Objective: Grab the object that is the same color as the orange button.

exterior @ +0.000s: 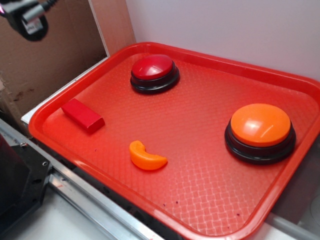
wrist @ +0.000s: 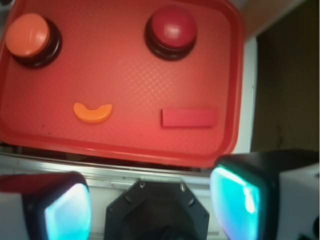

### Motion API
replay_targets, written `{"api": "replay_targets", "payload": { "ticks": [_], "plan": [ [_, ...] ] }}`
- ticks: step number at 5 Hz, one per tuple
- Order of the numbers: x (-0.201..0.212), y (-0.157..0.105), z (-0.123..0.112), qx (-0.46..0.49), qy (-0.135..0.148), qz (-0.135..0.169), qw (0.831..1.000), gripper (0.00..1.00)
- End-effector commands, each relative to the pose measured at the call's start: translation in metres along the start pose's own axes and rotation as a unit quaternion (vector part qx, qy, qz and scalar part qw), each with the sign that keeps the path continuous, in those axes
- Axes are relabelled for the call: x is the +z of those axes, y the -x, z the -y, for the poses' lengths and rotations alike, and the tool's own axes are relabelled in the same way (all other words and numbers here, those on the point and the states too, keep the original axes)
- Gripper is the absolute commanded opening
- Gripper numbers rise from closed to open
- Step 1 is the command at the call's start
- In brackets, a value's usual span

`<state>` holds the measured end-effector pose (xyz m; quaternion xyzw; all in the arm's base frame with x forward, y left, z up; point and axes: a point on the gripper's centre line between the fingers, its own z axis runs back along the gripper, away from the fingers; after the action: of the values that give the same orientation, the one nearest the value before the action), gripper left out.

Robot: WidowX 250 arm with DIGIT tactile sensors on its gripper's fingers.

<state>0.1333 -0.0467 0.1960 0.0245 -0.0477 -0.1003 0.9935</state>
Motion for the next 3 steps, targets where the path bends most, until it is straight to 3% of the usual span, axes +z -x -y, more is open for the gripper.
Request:
{"api": "replay_targets", "payload": {
  "ticks": [1,3],
  "plan": [
    [-0.043,-0.014,0.033,-0.13,0.025,0.018,0.991,1.0],
    [-0.099,-0.026,0.054,-0.234,0.048,0.038,0.97,1.0]
  ]
}}
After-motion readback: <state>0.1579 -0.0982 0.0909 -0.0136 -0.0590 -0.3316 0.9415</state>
